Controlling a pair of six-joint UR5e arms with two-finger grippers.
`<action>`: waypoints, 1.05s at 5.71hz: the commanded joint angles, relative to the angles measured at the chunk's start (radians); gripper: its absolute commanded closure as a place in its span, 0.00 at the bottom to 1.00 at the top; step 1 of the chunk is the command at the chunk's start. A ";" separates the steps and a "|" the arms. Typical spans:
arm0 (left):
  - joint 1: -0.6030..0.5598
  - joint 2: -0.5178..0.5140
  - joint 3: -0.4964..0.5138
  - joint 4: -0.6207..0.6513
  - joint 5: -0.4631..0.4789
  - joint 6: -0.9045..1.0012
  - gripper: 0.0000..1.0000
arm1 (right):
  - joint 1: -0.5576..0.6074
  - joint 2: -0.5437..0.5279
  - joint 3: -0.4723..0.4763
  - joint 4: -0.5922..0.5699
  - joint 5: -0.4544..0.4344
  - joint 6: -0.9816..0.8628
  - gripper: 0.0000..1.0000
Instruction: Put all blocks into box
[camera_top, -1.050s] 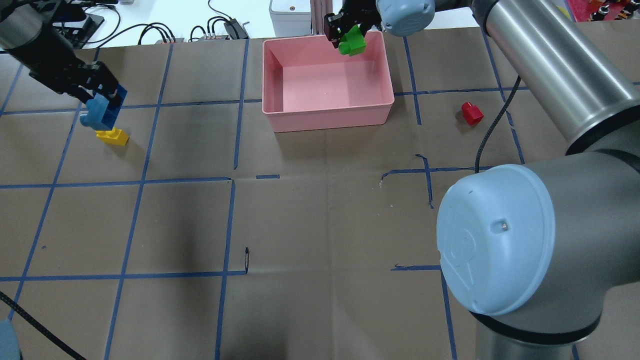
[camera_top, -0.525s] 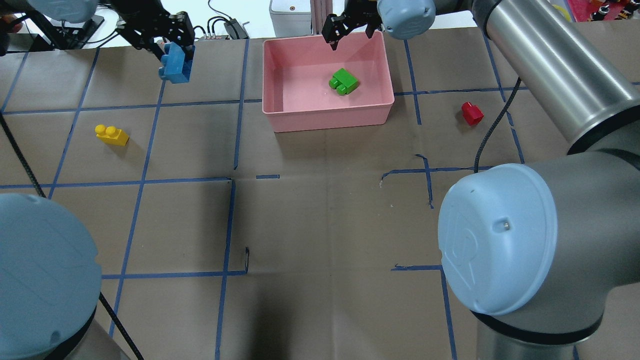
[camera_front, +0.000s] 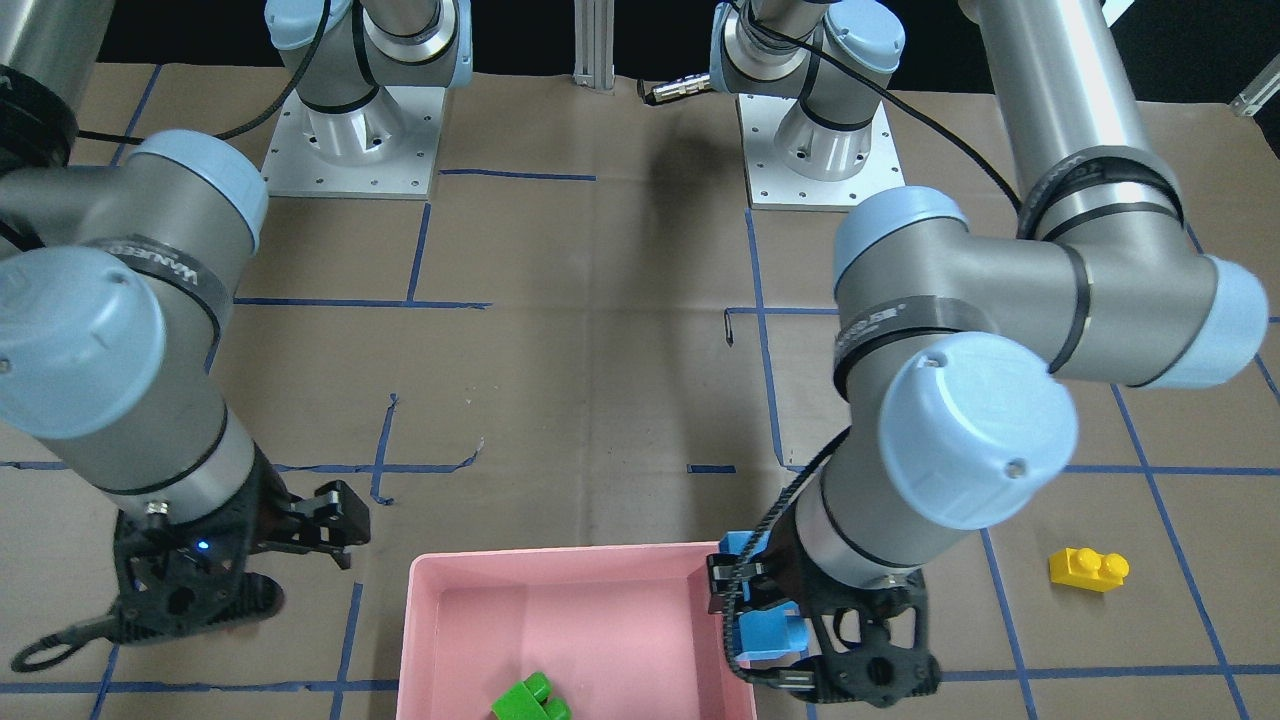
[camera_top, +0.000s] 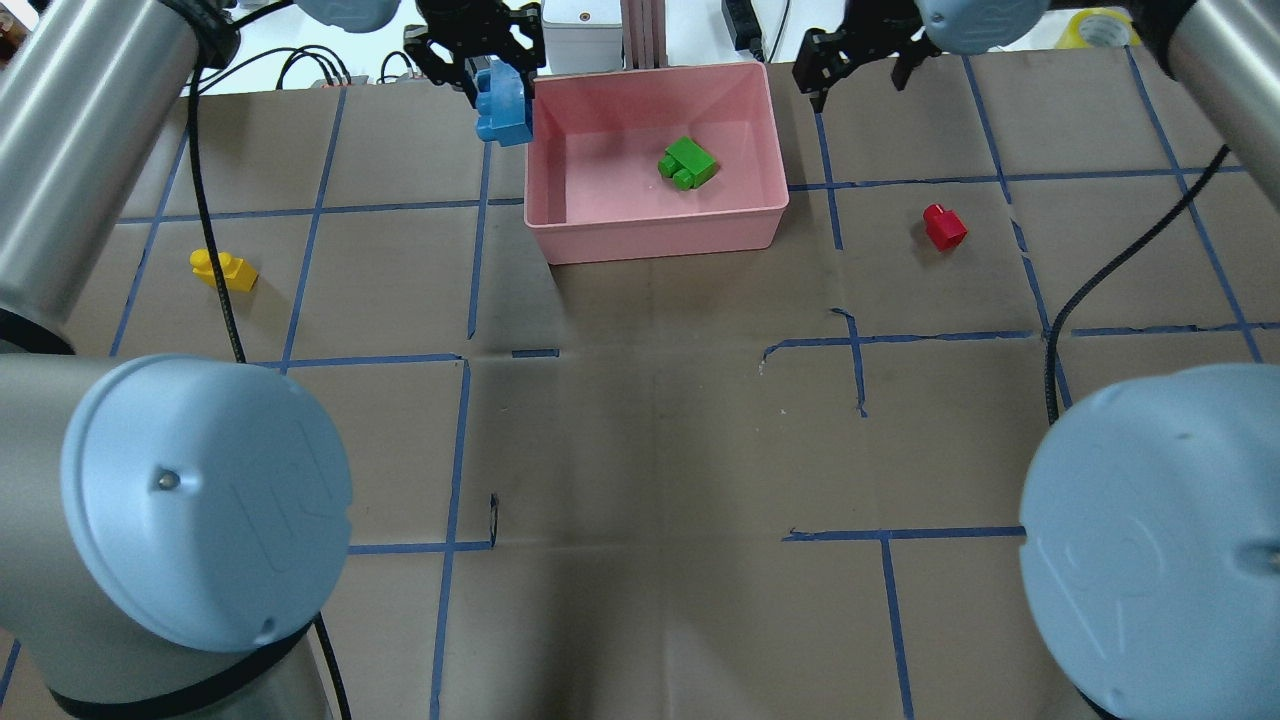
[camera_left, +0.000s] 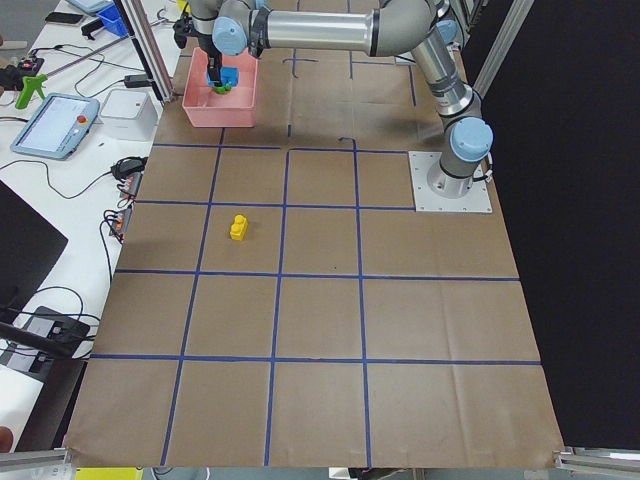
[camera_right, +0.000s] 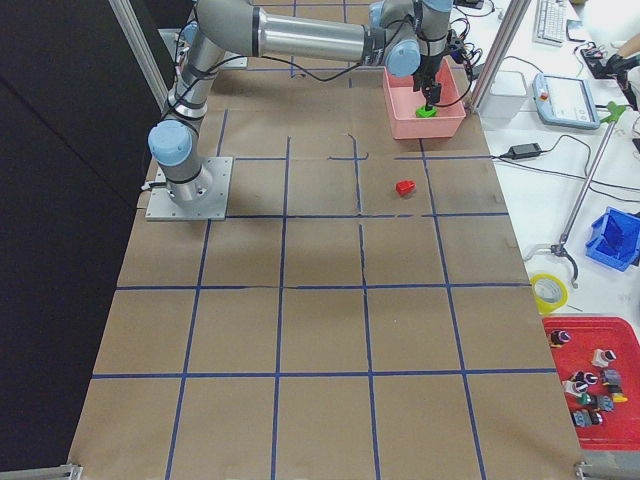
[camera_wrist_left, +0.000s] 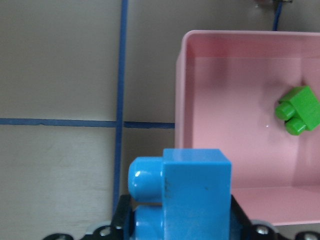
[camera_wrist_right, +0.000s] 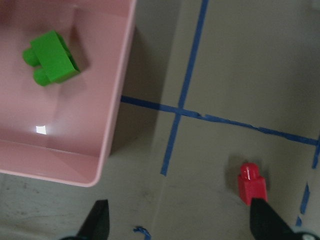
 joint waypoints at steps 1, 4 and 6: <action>-0.085 -0.113 0.028 0.071 0.009 -0.107 0.83 | -0.127 -0.064 0.191 -0.087 0.003 -0.006 0.05; -0.093 -0.149 0.024 0.097 0.047 -0.109 0.11 | -0.156 0.080 0.304 -0.503 0.147 -0.237 0.05; -0.087 -0.082 0.031 0.097 0.061 -0.098 0.01 | -0.169 0.133 0.348 -0.580 0.148 -0.243 0.05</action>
